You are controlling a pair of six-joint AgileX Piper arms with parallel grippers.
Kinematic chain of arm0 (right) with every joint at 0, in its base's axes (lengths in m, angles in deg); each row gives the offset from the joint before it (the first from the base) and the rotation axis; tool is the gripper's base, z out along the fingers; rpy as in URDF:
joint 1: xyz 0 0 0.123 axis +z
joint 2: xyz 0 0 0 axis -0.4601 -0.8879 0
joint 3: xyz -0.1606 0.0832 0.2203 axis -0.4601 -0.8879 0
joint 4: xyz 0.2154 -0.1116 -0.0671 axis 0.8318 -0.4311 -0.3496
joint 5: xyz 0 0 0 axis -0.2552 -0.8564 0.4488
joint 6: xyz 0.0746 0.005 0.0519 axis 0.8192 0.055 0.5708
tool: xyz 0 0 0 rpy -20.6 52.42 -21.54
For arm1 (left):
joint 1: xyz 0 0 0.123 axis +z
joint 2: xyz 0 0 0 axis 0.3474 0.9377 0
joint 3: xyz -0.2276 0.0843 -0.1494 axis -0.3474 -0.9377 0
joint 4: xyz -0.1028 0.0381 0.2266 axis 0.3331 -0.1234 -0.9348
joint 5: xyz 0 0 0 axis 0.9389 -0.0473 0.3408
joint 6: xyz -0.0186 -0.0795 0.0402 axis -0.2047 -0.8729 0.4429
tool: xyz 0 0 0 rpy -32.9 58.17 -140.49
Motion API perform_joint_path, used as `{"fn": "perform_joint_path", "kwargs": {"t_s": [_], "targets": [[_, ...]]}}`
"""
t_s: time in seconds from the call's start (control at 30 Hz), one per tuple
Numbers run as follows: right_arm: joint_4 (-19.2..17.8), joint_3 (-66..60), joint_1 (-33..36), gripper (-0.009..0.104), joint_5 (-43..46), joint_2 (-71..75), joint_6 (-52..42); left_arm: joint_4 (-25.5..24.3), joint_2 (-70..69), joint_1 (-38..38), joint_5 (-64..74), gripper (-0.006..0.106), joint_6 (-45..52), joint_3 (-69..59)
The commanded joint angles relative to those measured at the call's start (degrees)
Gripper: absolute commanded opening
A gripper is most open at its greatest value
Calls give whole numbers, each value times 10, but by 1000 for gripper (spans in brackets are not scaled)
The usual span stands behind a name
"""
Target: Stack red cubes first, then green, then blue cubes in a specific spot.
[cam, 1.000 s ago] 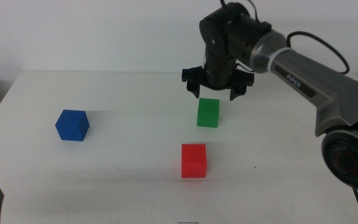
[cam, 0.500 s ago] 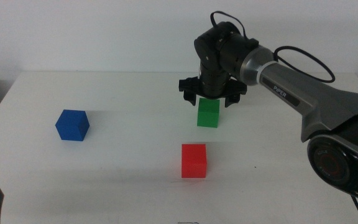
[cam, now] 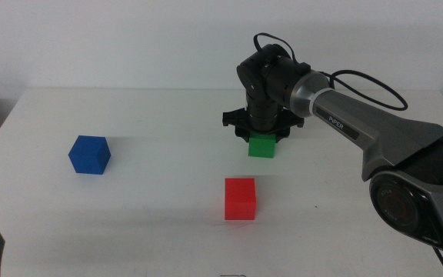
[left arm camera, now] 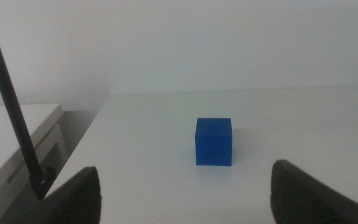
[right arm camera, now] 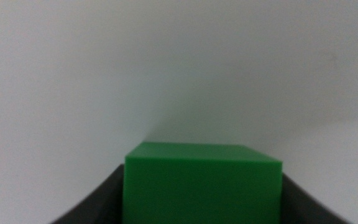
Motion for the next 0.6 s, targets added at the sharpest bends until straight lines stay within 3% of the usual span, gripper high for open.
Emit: {"fn": "perform_joint_path", "kwargs": {"t_s": [0.0,0.13,0.27,0.4,0.57], "targets": [[-22,17,-2,29,8,41,-6,2,-12,-1,-49,94,-3,2],[-15,17,1,-2,-7,51,-27,2,-12,-1,-49,94,-3,2],[-24,-15,18,-1,-12,93,-38,2,-12,-1,-49,94,-3,2],[-55,-120,44,-1,31,180,-22,2,-12,-1,-49,94,-3,2],[-57,-204,78,-1,50,257,8,2,-12,-1,-49,94,-3,2]]}}
